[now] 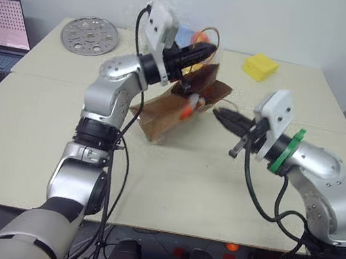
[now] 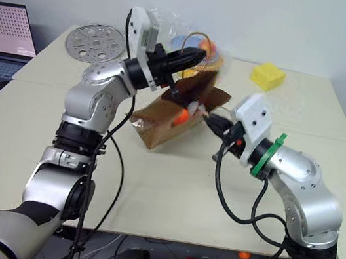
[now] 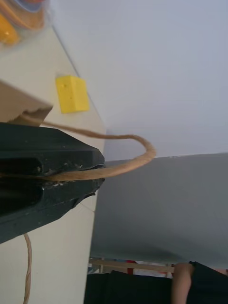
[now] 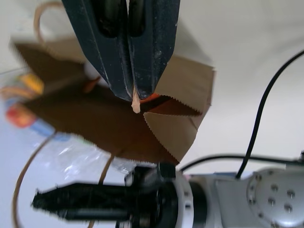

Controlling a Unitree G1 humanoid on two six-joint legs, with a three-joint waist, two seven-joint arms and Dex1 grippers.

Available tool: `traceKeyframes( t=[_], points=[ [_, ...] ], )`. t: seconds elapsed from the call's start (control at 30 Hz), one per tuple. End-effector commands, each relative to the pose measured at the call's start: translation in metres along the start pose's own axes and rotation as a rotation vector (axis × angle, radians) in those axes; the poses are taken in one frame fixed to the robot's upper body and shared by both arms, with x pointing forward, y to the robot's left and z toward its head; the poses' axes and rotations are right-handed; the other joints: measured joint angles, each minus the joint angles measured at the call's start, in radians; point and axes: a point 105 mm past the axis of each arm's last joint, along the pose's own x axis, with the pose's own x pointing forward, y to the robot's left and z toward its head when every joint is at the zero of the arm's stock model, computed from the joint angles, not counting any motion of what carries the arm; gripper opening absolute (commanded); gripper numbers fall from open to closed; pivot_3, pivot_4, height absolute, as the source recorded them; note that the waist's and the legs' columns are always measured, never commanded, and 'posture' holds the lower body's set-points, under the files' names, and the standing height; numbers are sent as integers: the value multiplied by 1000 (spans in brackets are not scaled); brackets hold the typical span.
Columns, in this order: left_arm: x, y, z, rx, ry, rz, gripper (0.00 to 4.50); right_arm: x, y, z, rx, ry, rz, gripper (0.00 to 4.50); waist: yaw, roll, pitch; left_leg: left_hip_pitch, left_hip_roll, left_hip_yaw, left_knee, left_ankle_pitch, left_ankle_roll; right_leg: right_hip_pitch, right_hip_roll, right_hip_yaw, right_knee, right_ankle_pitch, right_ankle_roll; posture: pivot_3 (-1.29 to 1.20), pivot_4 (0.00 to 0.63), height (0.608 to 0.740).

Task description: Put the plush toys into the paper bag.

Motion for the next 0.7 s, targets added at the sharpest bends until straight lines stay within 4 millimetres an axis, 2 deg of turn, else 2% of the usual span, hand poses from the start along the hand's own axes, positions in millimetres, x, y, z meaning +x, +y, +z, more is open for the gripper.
traceKeyframes(
  t=[0.03,0.1,0.2,0.4,0.5,0.57,0.67,0.7],
  points=[
    [8,1,20,-3,-84,-16,0,-2,-12,35,-78,-119,-80,52,-2,0,0,0,0,0,-1,0,0,0,0,0,0,0,0,0,150,740],
    [10,0,18,-7,-82,-24,0,-1,-15,42,-86,-145,-98,52,-2,0,0,0,0,-1,-2,0,0,-1,0,-1,1,0,0,0,150,740],
    [10,-2,11,-15,-66,-36,0,2,-13,39,-78,-133,-103,52,-1,0,0,0,0,-2,-2,0,0,-1,1,-2,1,0,1,0,150,740],
    [-19,-8,-32,-25,92,-79,0,13,8,0,-51,-18,-28,52,-5,0,0,0,0,-1,-2,0,0,-1,0,-1,1,0,1,0,150,740],
    [-28,-11,-38,-17,123,-87,0,15,16,-11,-36,10,4,52,-3,0,0,0,1,-1,-2,0,0,-2,0,-1,2,0,0,0,150,740],
    [-39,-11,-35,-41,123,-81,0,15,16,-15,-34,14,13,52,-3,0,0,-1,0,-1,-1,0,0,-2,0,-1,2,0,0,0,150,740],
    [-56,-10,-27,-41,117,-70,614,9,15,-11,6,-4,51,636,-3,0,0,0,0,0,-1,0,0,-1,0,0,1,0,0,0,150,740],
    [-60,-11,-22,-49,101,-68,927,8,14,-10,8,-7,59,998,-3,0,0,0,0,0,-1,0,0,0,0,0,1,0,0,0,150,740]
  ],
)
